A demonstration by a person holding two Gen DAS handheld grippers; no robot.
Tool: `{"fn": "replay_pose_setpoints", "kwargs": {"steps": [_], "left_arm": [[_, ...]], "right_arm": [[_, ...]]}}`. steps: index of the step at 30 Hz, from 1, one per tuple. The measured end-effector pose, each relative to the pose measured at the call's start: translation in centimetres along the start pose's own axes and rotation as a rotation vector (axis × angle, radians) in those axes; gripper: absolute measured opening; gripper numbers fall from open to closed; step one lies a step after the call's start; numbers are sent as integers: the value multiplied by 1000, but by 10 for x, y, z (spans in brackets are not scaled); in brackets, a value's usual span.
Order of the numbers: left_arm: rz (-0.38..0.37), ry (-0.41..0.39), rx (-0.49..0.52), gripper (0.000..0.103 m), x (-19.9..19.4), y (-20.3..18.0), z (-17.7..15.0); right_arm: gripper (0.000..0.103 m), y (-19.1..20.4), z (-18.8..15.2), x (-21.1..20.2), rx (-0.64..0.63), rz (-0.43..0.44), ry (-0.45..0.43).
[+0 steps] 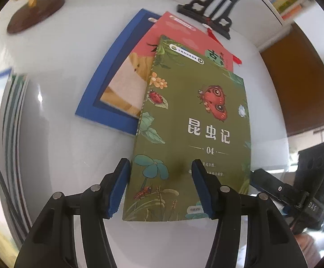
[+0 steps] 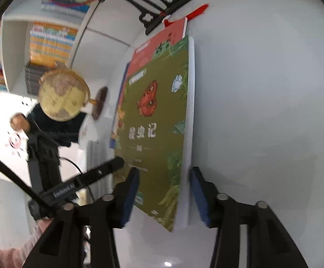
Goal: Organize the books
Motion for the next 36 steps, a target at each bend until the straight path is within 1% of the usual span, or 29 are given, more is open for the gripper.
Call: {"fn": "replay_pose_setpoints", "kwargs": {"steps": [1, 3, 6, 7, 8, 9, 10, 11, 12, 13, 14, 15, 16, 17, 19, 21, 25, 27, 29, 33, 36], "left_arm": [[-3, 2, -10, 53, 0, 0, -1], [9, 17, -20, 54, -1, -1, -5], [39, 27, -28, 54, -2, -2, -9], [34, 18, -26, 54, -5, -2, -11], [16, 6, -31, 54, -8, -4, -11], [-26, -5, -43, 54, -13, -6, -12], [-73, -15, -58, 54, -17, -8, -14], [-89, -24, -63, 54, -19, -11, -14], [-86, -39, -59, 54, -23, -13, -15], [-79, -55, -54, 54, -25, -14, -15], [-76, -62, -53, 54, -26, -14, -16], [-82, -64, -60, 54, -27, -14, -16], [-104, -69, -77, 53, -29, -13, -15], [-131, -74, -91, 53, -31, -12, -14], [-175, -93, -98, 53, -37, -14, -12], [-191, -106, -87, 53, -42, -18, -10], [-229, -107, -92, 53, -45, -20, -10], [-230, -119, -74, 53, -51, -22, -9], [-239, -135, -53, 53, -62, -25, -7], [-268, -168, -43, 53, -80, -25, 0], [-271, -189, -25, 53, -95, -20, 0]], "right_arm": [[56, 0, 1, -1, 12, 18, -19], [58, 0, 3, -2, 3, 27, -32], [57, 5, 6, 1, 3, 40, 12], [53, 8, 5, -3, -25, 63, 10], [43, 14, 4, -7, -59, 90, -3], [34, 20, 3, -14, -85, 123, -15], [32, 27, 3, -19, -92, 181, -14], [26, 33, 2, -21, -102, 212, 0], [23, 37, 1, -21, -126, 205, 7], [22, 43, -1, -19, -174, 157, 13], [17, 46, -3, -17, -206, 105, 16], [14, 45, -4, -15, -224, 59, 24], [13, 44, -6, -12, -231, 28, 35], [11, 42, -8, -12, -223, 26, 38], [10, 39, -11, -16, -211, 28, 23], [10, 37, -12, -21, -211, 17, 12], [10, 41, -13, -31, -224, -5, -8], [10, 46, -12, -38, -237, -15, -21], [10, 58, -14, -45, -265, -20, -35], [11, 80, -16, -54, -291, -19, -68], [12, 100, -19, -60, -313, -18, -90]]}}
Point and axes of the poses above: each gripper's, at about its wrist camera, not at the fingertips, and x roughly the way its jaws point, y to its left, z to its top, the point moved 4 cm from there along x, roughly the way its jaws point, and after that the axes turned 1 degree about x, right-handed, at the moved point
